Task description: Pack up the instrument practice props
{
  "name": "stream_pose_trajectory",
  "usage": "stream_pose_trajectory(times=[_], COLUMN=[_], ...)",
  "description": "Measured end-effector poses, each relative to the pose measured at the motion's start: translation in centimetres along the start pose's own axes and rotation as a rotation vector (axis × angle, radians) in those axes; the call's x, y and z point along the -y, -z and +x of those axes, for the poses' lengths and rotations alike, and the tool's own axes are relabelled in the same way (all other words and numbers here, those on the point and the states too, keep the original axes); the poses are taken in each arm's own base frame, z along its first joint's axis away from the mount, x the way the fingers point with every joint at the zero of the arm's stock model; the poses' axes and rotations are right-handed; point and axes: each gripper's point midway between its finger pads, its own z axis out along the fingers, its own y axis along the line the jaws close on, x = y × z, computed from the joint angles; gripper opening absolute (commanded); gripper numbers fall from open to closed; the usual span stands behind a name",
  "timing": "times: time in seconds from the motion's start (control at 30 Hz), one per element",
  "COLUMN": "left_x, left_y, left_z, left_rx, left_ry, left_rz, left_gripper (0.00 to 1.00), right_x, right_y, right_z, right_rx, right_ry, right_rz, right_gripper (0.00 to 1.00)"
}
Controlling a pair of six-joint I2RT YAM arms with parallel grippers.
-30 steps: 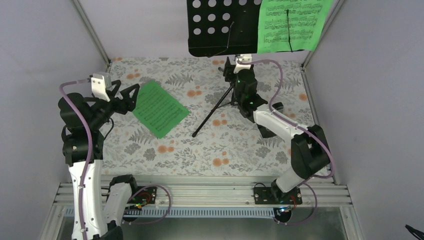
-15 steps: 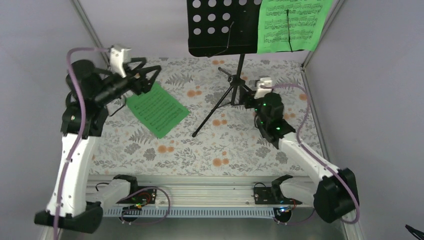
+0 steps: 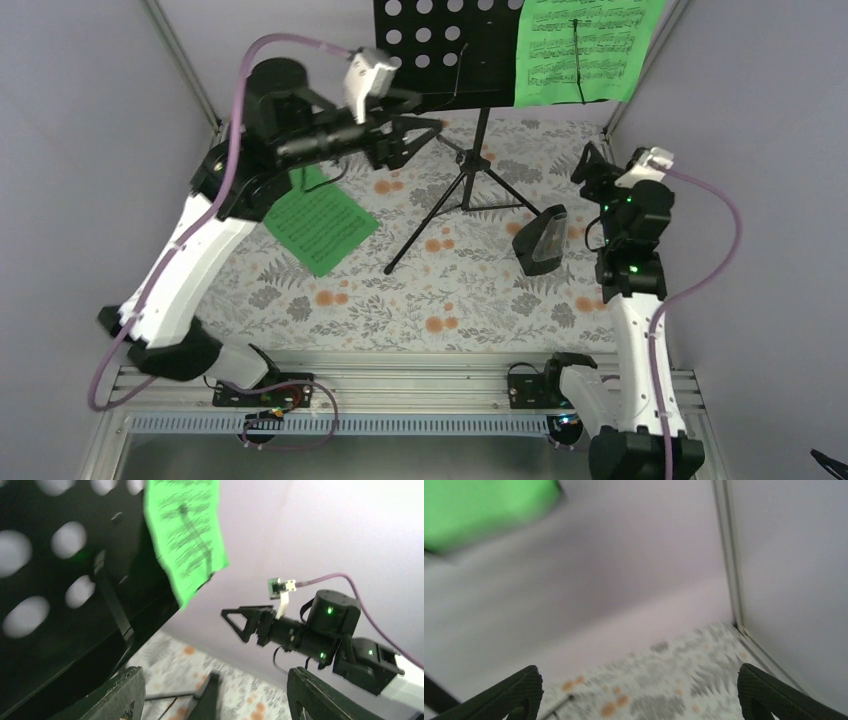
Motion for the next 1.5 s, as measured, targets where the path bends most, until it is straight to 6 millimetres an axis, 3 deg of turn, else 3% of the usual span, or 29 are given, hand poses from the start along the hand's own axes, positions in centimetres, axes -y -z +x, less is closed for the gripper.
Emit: stream_pose_trajectory(times=[0.1, 0.2, 0.3, 0.4, 0.5, 0.7, 0.83, 1.17, 1.37, 1.5], left_x=[2.7, 3.7, 2.9, 1.0, -0.9, -2.0, -2.0, -1.3, -1.2, -1.3], left_y=[-3.5, -7.2, -10.4, -13.0, -14.5, -14.7, -15.5, -18.2, -19.2, -19.4], left_z=[-2.3, -2.5, -1.1, 0.6, 1.6, 1.1, 0.5, 0.4, 0.6, 0.7], left_rx=[0.014, 0.004, -0.033, -0.070, -0.084, -0.053, -0.023, 0.016, 0.028, 0.031], left_ry=[-0.041, -0.048, -0.022, 0.020, 0.054, 0.111, 0.142, 0.185, 0.191, 0.201], left_rz=[0.086, 0.122, 0.105, 0.054, -0.007, -0.032, -0.007, 0.101, 0.128, 0.130], left_gripper=[0.71, 0.70, 0.69, 0.68, 0.67, 0.60, 0.57, 0.53, 0.50, 0.42], right_x=[-2.3, -5.4, -8.9, -12.4, -14.4, -16.1, -16.3, -15.9, -15.3, -15.1], right_y=[2.0, 4.9, 7.9, 10.2, 10.3, 6.7, 4.9, 4.8, 2.7, 1.3], right_z=[-4.9, -9.8, -13.7, -16.0, -16.5, -15.5, -14.3, -15.1, -14.8, -14.1], right_rx=[0.083, 0.168, 0.220, 0.226, 0.180, 0.051, -0.001, 0.063, 0.057, 0.036], right_ry=[-0.014, -0.015, 0.001, 0.035, 0.057, 0.054, 0.050, 0.126, 0.144, 0.147], right_rz=[-0.081, -0.201, -0.356, -0.523, -0.628, -0.714, -0.734, -0.700, -0.658, -0.650], right_gripper=[0.85, 0.84, 0.81, 0.78, 0.73, 0.70, 0.69, 0.53, 0.48, 0.39])
